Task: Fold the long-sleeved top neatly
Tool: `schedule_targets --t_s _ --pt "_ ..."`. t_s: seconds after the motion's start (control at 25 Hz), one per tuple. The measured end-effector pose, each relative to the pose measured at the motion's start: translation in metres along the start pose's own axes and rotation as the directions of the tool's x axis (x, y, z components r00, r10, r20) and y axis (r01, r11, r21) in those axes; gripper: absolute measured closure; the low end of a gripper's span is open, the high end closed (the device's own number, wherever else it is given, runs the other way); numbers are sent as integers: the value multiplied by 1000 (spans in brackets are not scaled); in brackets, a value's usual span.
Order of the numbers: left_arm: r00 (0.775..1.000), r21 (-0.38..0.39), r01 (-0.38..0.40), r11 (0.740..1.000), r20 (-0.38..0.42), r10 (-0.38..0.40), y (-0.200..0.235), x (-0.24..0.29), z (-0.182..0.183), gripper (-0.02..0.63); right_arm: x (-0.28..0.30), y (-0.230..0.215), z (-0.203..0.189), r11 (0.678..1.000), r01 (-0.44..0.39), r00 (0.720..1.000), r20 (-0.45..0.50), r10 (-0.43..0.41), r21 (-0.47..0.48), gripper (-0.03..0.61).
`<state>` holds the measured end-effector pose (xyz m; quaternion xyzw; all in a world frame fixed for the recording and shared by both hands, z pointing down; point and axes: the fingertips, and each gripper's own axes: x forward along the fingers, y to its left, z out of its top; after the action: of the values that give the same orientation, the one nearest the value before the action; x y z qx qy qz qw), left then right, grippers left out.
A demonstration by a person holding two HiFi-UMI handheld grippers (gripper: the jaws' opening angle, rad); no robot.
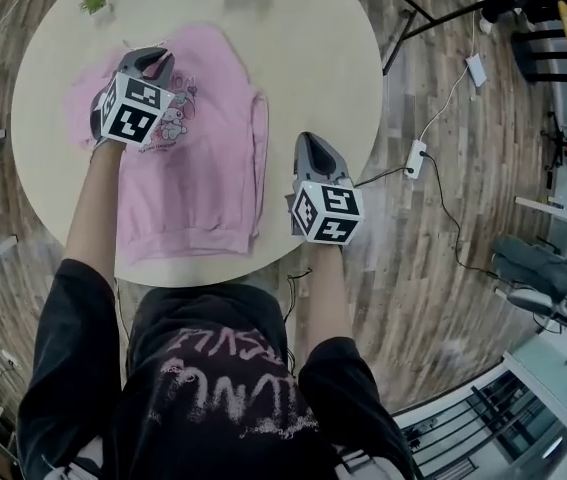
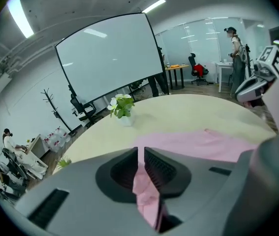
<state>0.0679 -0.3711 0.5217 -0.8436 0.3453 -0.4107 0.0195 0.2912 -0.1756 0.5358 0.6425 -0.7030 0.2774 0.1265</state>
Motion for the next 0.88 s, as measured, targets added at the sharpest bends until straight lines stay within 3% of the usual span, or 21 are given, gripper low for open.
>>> schedule_targets --t_s 0.2,0.44,0.72,0.88 --pt "999 -18 52 998 14 -52 -21 14 5 499 0 -7 -10 1000 -4 1000 -20 4 7 547" --pt "999 -23 50 999 -15 -50 -19 5 -12 494 2 9 -21 998 -54 997 -44 55 16 510" --pt "998 -79 61 995 -7 -62 -28 -21 -39 601 -1 43 -62 993 -117 981 -156 117 5 449" --pt "996 -102 87 991 -13 -89 -45 -34 -60 601 -10 54 -92 991 -133 966 -222 128 -7 445"
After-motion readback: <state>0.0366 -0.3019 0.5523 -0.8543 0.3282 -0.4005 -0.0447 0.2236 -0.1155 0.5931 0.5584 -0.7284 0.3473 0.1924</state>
